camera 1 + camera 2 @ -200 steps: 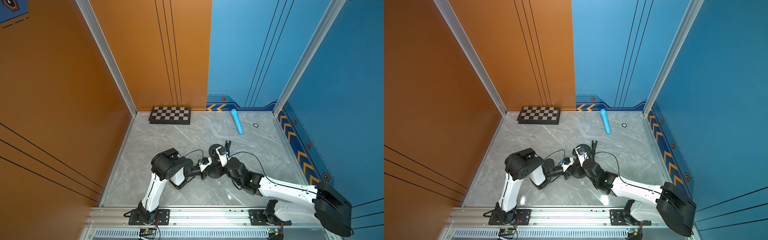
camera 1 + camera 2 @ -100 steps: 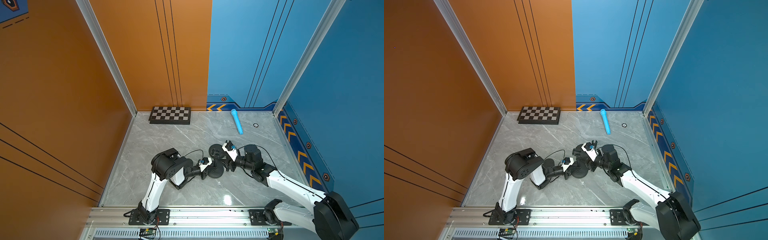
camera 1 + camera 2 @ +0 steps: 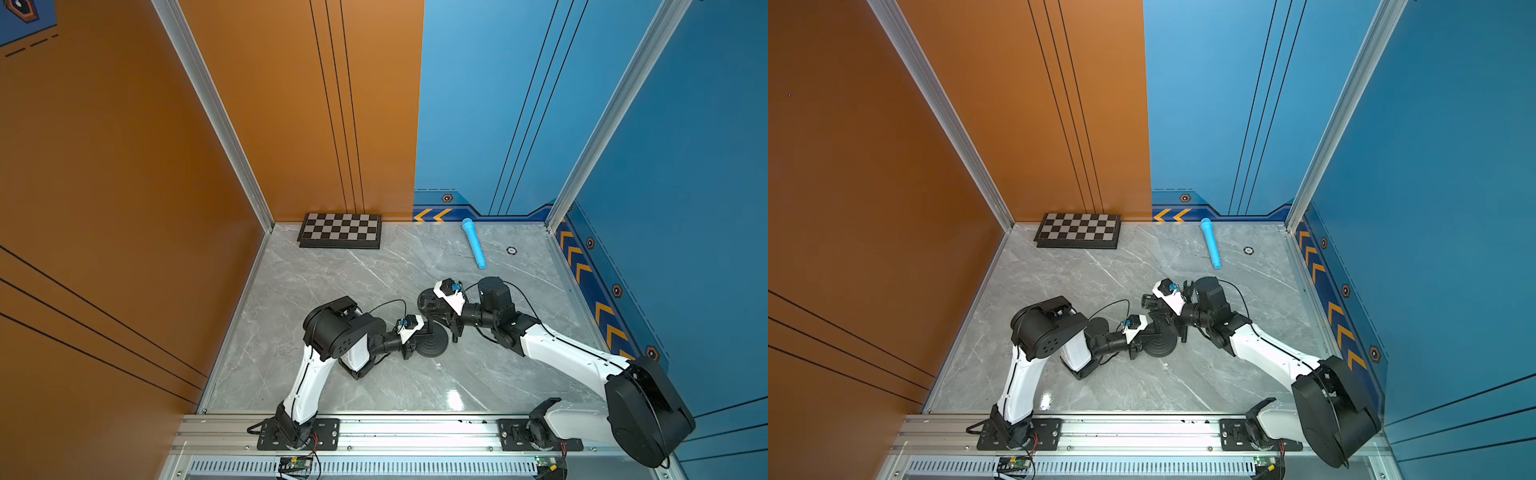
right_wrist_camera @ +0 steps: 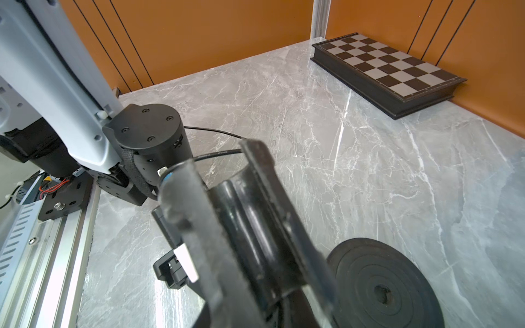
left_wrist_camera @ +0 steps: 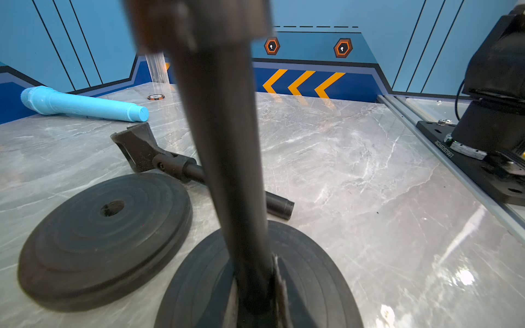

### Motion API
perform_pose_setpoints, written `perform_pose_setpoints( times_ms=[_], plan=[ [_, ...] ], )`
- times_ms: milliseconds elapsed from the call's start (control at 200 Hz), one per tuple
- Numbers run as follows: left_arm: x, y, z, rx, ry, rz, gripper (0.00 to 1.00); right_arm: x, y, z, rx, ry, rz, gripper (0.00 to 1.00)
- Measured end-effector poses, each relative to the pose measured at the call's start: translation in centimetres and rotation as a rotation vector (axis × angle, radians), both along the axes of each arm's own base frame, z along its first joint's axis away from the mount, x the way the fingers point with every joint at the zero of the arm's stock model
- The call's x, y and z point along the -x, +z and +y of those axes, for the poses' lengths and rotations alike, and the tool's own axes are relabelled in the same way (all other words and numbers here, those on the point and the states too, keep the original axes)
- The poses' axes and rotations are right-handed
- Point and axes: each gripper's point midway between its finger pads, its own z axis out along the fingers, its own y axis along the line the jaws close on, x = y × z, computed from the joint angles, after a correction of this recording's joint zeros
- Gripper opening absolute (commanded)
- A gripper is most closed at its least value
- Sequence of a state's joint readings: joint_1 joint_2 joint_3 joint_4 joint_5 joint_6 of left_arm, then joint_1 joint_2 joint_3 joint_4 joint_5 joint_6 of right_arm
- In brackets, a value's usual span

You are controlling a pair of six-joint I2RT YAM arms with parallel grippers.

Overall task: Assemble a microphone stand
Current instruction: Screw the microphone stand pole into the microphone stand base.

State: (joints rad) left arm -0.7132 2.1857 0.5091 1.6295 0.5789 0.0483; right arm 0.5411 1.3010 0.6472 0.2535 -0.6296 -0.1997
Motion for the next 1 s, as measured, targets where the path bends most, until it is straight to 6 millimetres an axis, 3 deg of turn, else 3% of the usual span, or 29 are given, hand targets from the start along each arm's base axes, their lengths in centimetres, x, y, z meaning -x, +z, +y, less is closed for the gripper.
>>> perform_pose_setpoints(
  times_ms=[205,355,510,576,676,761,896,1001],
  plan=[
    [0.1,0.0,0.1,0.003,-0.008,0.003,0.22,0.8,-0.2,0.9,-0.009,-0.294,-0.119,0.00],
    [0.6,-0.1,0.0,0.004,-0.033,0.003,0.22,1.4,-0.3,0.3,-0.030,-0.593,-0.153,0.00],
    [0.6,-0.1,0.0,0.002,-0.034,-0.002,0.22,1.5,-0.2,-0.1,-0.044,-0.731,-0.154,0.00],
    [0.6,-0.1,0.0,0.002,-0.034,-0.005,0.22,1.5,-0.1,-0.3,-0.047,-0.740,-0.150,0.00],
    [0.6,0.0,0.0,0.001,-0.035,-0.009,0.20,1.8,0.0,-0.3,-0.034,-0.709,-0.144,0.16],
    [0.6,0.0,0.0,0.002,-0.035,-0.010,0.18,2.1,0.0,-0.4,-0.008,-0.648,-0.137,0.19],
    [0.7,-0.1,-0.1,-0.002,-0.039,-0.026,0.11,3.0,0.3,-1.0,0.019,-0.520,-0.118,0.44],
    [0.7,-0.1,-0.1,-0.001,-0.040,-0.035,0.10,3.4,1.5,-1.8,-0.007,-0.427,-0.109,0.49]
  ],
)
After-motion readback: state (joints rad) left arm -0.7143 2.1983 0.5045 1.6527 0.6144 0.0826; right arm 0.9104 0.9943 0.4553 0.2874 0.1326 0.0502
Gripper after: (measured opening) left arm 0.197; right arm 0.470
